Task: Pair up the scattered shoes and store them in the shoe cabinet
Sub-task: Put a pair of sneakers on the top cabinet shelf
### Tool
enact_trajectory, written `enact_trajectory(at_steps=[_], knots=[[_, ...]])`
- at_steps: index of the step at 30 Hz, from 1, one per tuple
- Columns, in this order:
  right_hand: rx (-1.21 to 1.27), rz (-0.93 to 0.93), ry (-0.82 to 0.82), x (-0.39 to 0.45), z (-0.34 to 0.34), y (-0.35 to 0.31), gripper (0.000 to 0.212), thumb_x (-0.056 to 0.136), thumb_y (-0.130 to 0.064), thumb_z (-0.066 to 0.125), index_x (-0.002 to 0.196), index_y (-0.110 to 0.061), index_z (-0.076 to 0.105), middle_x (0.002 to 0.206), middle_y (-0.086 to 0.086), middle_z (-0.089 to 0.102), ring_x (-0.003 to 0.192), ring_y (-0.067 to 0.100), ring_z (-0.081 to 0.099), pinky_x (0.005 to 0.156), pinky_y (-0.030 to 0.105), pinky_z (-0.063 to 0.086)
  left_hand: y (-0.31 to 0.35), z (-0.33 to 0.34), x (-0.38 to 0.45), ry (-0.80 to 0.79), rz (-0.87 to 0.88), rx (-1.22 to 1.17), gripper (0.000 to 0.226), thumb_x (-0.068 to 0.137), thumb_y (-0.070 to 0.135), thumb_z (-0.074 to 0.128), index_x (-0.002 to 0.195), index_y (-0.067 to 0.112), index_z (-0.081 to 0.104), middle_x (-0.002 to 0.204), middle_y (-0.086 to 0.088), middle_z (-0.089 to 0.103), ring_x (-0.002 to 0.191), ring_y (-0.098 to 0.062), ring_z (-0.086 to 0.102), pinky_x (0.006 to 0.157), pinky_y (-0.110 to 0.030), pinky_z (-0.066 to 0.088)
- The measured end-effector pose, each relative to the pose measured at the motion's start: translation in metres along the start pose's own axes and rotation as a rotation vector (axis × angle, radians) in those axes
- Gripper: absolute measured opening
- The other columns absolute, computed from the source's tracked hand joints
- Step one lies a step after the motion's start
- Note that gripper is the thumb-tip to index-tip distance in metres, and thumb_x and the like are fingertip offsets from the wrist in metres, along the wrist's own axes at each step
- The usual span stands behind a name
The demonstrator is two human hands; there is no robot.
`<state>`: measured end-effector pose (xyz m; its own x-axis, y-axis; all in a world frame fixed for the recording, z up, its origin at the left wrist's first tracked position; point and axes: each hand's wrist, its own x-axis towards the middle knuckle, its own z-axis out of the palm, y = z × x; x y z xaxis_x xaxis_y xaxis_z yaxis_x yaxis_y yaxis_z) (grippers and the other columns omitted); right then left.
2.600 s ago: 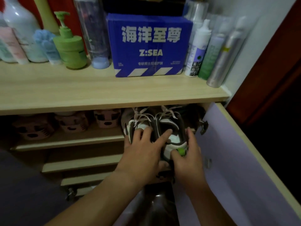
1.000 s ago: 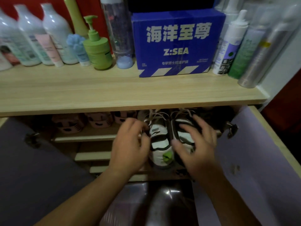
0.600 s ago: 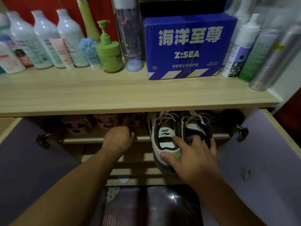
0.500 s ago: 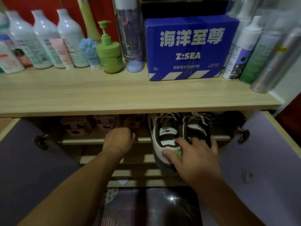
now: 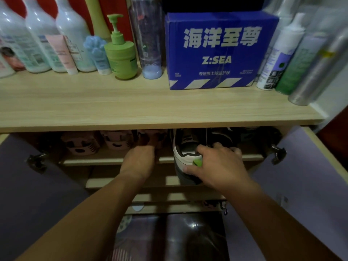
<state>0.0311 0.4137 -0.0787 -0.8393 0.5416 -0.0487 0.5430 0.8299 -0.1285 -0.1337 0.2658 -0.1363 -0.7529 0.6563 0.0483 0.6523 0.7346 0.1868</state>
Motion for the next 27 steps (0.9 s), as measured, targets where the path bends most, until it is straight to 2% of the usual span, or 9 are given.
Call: enact_trajectory(at_steps=[3,7,10,14,18,21,23,25,27], knots=[[0.077,0.012,0.015,-0.026,-0.003,0.000,0.060,0.070,-0.080,0.052,0.115,-0.041,0.060,0.111,-0.002,0.058,0.102,0.023,0.055,0.086,0.043,0.034,0.002,-0.002,0.000,-0.086,-0.027,0.075,0.026,0.099,0.019,0.048,0.122,0.024,0.060,0.105,-0.008,0.071,0.094,-0.031,0.067,0.077,-0.037,0.050],[0.161,0.012,0.262,-0.116,0.034,0.015,0.042,0.055,-0.069,0.060,0.077,-0.034,0.062,0.085,-0.004,0.057,0.079,0.024,0.060,0.079,0.041,0.042,0.013,-0.012,-0.006,-0.168,-0.054,-0.003,0.021,0.097,0.022,0.053,0.115,0.015,0.062,0.109,-0.017,0.068,0.098,-0.036,0.065,0.083,-0.041,0.053],[0.165,-0.011,0.245,-0.154,0.071,0.038,0.039,0.052,-0.064,0.065,0.072,-0.032,0.053,0.095,-0.001,0.057,0.082,0.027,0.063,0.079,0.040,0.042,0.026,-0.014,-0.031,0.088,-0.050,-0.005,0.033,0.089,0.027,0.063,0.120,0.017,0.056,0.110,-0.016,0.054,0.095,-0.038,0.060,0.081,-0.044,0.055],[0.201,-0.005,0.244,-0.183,0.104,0.067,0.042,0.050,-0.058,0.073,0.075,-0.030,0.055,0.107,0.005,0.060,0.096,0.030,0.060,0.080,0.041,0.043,0.080,-0.007,-0.044,0.224,0.240,-0.056,0.037,0.086,0.029,0.061,0.123,0.022,0.057,0.112,-0.006,0.050,0.101,-0.028,0.056,0.082,-0.040,0.052],[0.182,0.004,0.250,-0.191,0.114,0.082,0.039,0.054,-0.057,0.070,0.074,-0.028,0.053,0.105,0.003,0.055,0.098,0.028,0.055,0.081,0.039,0.039,0.159,-0.001,-0.004,0.037,0.328,-0.184,0.046,0.096,0.034,0.049,0.141,0.025,0.048,0.126,-0.012,0.056,0.112,-0.034,0.056,0.092,-0.042,0.049],[0.185,0.026,0.308,-0.184,0.108,0.088,0.036,0.054,-0.054,0.067,0.070,-0.026,0.051,0.099,0.003,0.053,0.095,0.028,0.051,0.081,0.038,0.036,0.206,0.003,0.025,-0.173,0.395,-0.062,0.044,0.100,0.037,0.045,0.141,0.022,0.047,0.132,-0.014,0.059,0.115,-0.035,0.057,0.087,-0.037,0.047],[0.207,0.044,0.333,-0.178,0.106,0.095,0.038,0.051,-0.054,0.068,0.070,-0.026,0.052,0.099,0.004,0.054,0.091,0.028,0.047,0.080,0.037,0.035,0.231,0.005,0.040,-0.263,0.444,0.009,0.043,0.099,0.036,0.044,0.140,0.022,0.049,0.139,-0.011,0.056,0.120,-0.031,0.056,0.096,-0.036,0.047],[0.213,0.053,0.336,-0.174,0.107,0.096,0.039,0.048,-0.053,0.068,0.072,-0.026,0.053,0.101,0.004,0.055,0.090,0.028,0.046,0.080,0.037,0.035,0.238,0.008,0.050,-0.352,0.420,0.014,0.048,0.101,0.036,0.040,0.146,0.020,0.043,0.149,-0.011,0.047,0.131,-0.030,0.049,0.106,-0.035,0.039],[0.238,0.061,0.337,-0.173,0.109,0.100,0.038,0.048,-0.052,0.067,0.072,-0.026,0.053,0.102,0.004,0.055,0.090,0.027,0.046,0.081,0.037,0.035,0.243,0.011,0.058,-0.422,0.349,0.019,0.053,0.103,0.044,0.031,0.146,0.014,0.045,0.151,-0.015,0.044,0.133,-0.031,0.045,0.101,-0.032,0.034]])
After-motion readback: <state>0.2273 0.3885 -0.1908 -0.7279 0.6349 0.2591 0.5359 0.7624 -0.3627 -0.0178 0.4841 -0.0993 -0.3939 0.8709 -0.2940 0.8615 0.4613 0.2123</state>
